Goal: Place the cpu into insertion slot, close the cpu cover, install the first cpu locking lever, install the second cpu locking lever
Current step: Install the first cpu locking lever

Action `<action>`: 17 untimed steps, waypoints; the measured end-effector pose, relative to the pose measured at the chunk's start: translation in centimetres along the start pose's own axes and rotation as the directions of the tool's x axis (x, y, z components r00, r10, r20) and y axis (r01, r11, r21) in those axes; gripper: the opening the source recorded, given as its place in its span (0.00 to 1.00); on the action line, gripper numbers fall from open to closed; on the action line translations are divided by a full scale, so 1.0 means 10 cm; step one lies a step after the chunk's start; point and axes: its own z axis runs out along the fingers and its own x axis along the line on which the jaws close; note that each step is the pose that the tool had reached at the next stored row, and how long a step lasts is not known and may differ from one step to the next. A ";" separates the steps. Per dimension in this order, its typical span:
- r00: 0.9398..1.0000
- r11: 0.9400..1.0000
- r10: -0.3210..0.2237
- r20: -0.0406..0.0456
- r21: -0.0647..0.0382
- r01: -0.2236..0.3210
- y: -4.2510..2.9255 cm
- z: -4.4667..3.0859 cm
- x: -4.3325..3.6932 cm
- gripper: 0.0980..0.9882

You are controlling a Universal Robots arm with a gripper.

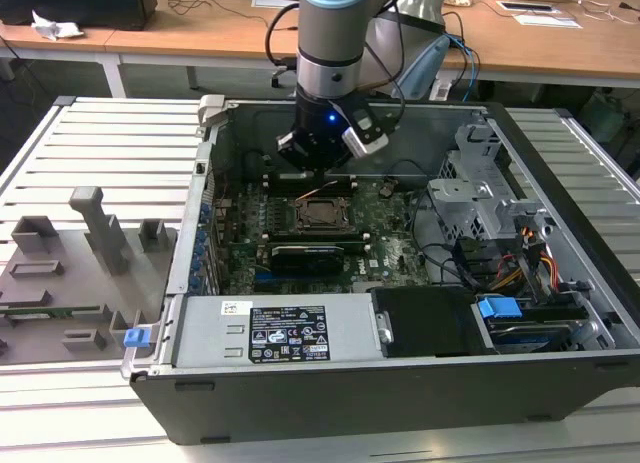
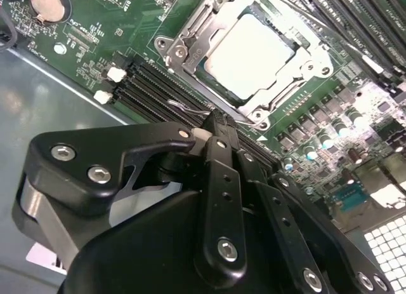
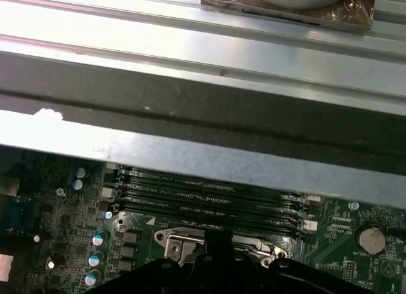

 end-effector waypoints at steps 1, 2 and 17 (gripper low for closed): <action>1.000 1.000 0.000 0.000 0.000 0.000 0.005 0.004 -0.007 0.01; 1.000 1.000 0.000 0.000 0.000 0.000 0.009 0.008 -0.013 0.01; 0.999 1.000 0.031 0.003 0.001 -0.031 0.031 0.068 -0.141 0.01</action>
